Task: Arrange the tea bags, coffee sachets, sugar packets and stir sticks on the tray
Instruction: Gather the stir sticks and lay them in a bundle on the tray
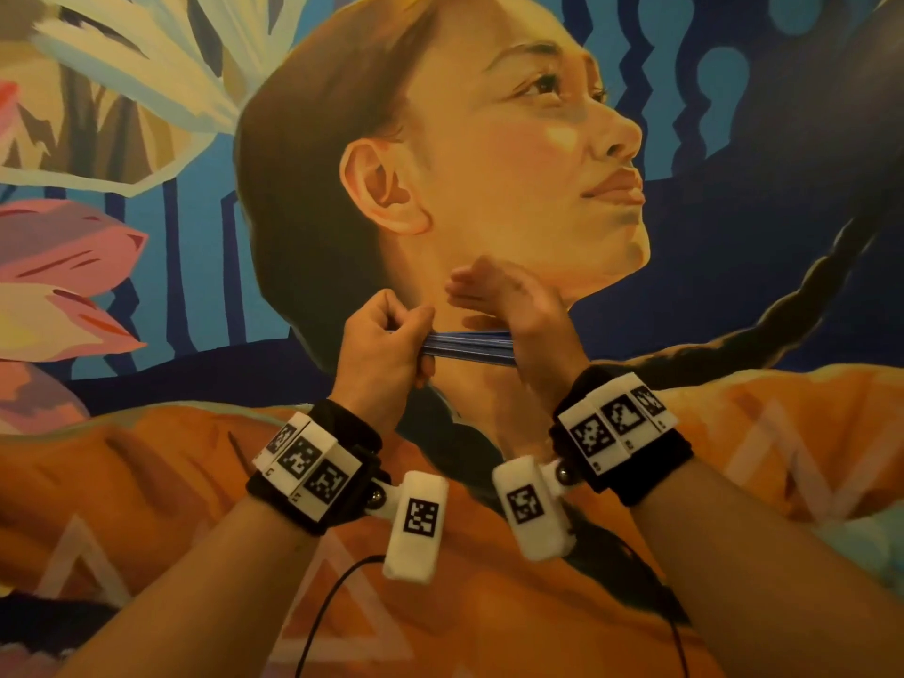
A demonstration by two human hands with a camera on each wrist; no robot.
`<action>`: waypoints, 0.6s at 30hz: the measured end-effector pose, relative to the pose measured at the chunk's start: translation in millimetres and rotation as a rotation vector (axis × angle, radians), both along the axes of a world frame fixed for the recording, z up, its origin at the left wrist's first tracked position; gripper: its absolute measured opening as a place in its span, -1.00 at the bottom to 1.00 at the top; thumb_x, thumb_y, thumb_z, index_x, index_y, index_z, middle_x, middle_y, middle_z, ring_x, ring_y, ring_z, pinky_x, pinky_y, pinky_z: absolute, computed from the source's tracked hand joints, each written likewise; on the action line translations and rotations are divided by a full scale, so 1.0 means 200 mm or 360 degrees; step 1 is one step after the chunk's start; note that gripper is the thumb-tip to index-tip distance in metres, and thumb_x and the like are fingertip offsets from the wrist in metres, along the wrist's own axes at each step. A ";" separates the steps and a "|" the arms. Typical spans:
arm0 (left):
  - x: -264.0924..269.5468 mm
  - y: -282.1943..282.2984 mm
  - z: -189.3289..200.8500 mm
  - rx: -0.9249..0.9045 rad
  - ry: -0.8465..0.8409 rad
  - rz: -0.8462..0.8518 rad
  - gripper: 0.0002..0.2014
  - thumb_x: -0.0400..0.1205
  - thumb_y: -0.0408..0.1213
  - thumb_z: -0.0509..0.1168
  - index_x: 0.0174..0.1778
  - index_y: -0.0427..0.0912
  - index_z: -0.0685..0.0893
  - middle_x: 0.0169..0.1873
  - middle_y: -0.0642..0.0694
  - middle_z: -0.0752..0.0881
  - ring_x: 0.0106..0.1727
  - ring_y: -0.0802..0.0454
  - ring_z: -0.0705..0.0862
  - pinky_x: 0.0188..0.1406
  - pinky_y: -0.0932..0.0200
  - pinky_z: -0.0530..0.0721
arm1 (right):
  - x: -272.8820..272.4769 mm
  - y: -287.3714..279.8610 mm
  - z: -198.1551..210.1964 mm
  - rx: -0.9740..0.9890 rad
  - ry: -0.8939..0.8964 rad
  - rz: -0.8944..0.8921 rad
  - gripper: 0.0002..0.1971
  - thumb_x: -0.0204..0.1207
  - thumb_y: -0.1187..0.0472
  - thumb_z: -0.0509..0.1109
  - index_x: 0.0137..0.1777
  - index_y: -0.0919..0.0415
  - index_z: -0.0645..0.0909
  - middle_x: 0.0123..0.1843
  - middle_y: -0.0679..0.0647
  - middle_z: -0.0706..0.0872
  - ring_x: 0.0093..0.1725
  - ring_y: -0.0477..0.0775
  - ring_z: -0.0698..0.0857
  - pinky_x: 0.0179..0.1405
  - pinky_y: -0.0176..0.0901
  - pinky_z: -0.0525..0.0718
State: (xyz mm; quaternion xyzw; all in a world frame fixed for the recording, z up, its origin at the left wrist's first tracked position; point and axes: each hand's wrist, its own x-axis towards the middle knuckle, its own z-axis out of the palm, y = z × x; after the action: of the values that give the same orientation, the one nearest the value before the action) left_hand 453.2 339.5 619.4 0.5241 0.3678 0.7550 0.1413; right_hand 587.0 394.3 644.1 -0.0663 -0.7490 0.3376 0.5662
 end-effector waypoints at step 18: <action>-0.01 -0.06 0.01 -0.0156 0.0103 -0.0122 -0.83 0.75 -0.25 0.27 -0.12 -0.23 0.51 -0.45 -0.15 0.58 -0.60 0.07 0.57 -0.68 0.30 0.51 | 0.06 -0.06 0.04 0.0883 -0.1524 -0.1162 -0.81 0.70 0.02 0.27 -0.15 0.00 0.56 -0.35 -0.08 0.52 -0.40 -0.12 0.46 -0.50 -0.30 0.22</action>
State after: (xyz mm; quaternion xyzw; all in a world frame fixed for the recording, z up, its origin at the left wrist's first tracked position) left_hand 450.8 327.7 620.9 0.5543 0.3884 0.7129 0.1837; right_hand 598.2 381.8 652.1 -0.3103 -0.9066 -0.1481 0.2448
